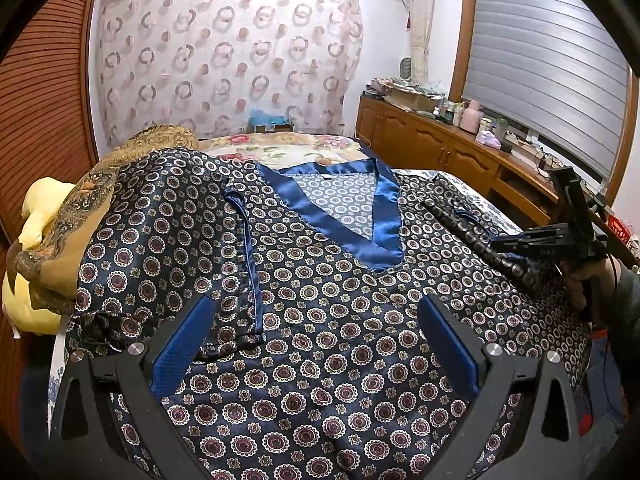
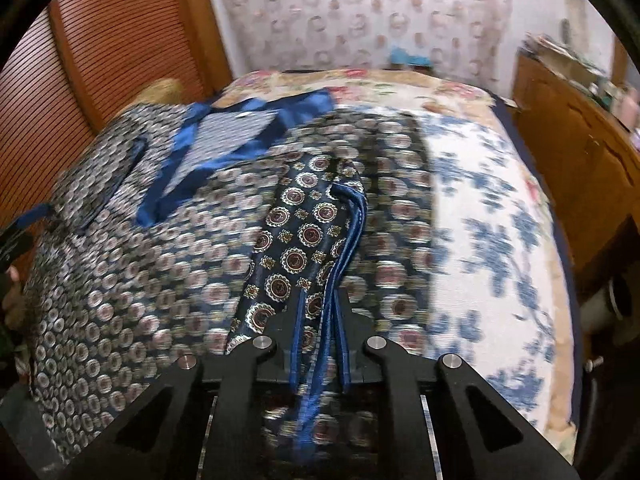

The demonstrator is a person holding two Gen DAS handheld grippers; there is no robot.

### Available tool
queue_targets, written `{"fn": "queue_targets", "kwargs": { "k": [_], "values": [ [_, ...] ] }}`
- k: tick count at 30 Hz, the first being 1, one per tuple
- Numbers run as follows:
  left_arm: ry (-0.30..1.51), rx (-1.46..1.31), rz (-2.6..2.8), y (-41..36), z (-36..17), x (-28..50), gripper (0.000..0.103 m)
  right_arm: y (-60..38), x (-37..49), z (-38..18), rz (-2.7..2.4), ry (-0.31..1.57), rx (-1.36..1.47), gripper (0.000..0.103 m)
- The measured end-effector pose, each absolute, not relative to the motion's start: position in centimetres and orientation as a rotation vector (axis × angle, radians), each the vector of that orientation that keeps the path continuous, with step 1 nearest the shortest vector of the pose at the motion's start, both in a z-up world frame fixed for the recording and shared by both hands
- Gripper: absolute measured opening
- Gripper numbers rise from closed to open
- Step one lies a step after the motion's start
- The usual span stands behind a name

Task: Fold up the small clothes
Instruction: 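Carry the held robe side with the right tool over toward the robe center, then lay the robe side flat over the center and open the right tool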

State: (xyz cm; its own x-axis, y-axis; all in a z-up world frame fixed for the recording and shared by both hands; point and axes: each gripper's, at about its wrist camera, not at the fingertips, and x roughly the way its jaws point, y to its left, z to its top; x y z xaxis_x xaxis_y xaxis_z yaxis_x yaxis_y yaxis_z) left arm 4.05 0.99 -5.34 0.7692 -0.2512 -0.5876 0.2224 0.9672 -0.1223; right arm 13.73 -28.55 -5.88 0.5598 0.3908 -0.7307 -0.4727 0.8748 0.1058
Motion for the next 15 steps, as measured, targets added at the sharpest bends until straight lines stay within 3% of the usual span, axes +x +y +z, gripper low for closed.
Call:
{"fn": "queue_targets", "kwargs": {
  "k": [9,14,15],
  "values": [
    [0.639,-0.054,-0.243,1.6,-5.3,3.7,0.103,-24.5,11.8,-5.1,0.641,0.803,-0.131,0.015],
    [0.635,-0.065,-0.241,1.9,-5.3,3.7,0.103,-25.6,11.7,-3.3,0.572,0.732,-0.15,0.029],
    [0.635,-0.065,-0.242,1.9,-5.3,3.7,0.103,-26.1,11.7,-3.1,0.544,0.728,-0.147,0.041]
  ]
}}
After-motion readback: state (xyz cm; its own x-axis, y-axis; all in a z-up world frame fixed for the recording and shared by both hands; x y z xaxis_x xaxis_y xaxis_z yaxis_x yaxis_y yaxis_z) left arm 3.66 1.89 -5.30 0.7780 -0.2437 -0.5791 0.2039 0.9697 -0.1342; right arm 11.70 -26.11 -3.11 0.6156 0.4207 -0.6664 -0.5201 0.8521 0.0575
